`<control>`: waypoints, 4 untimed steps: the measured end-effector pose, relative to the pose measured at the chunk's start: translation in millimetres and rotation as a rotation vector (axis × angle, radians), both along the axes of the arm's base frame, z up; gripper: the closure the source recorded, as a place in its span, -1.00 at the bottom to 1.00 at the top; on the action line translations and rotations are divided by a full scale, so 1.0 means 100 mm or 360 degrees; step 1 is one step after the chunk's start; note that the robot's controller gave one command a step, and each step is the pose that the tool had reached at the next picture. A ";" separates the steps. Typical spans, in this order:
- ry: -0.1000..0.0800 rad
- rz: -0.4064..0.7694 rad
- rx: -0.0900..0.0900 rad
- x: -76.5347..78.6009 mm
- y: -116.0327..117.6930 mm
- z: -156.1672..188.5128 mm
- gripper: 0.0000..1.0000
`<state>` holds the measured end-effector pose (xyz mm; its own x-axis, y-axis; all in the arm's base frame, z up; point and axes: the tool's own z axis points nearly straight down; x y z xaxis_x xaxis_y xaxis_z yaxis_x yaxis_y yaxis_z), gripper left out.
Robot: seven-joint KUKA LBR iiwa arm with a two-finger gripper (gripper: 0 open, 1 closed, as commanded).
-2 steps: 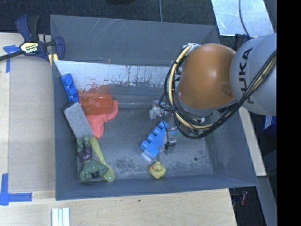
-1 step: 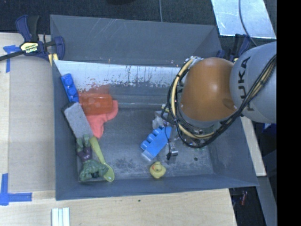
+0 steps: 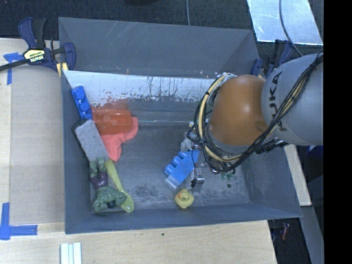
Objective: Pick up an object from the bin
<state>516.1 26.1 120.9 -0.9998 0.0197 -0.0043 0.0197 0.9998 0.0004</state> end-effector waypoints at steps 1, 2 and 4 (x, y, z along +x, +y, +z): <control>-0.0013 0.0487 -0.0003 0.44 -0.06 -0.42 -1.00; -0.0012 0.1039 -0.0006 0.93 -0.13 -0.49 1.00; -0.0006 0.0980 -0.0003 0.99 -0.22 0.11 1.00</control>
Offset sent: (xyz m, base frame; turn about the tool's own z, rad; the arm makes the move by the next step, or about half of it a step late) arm 0.0916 -0.0128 -0.0509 -0.6567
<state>615.2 4.1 132.2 -0.8275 -0.5614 -0.0075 -0.5614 0.8275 -0.0025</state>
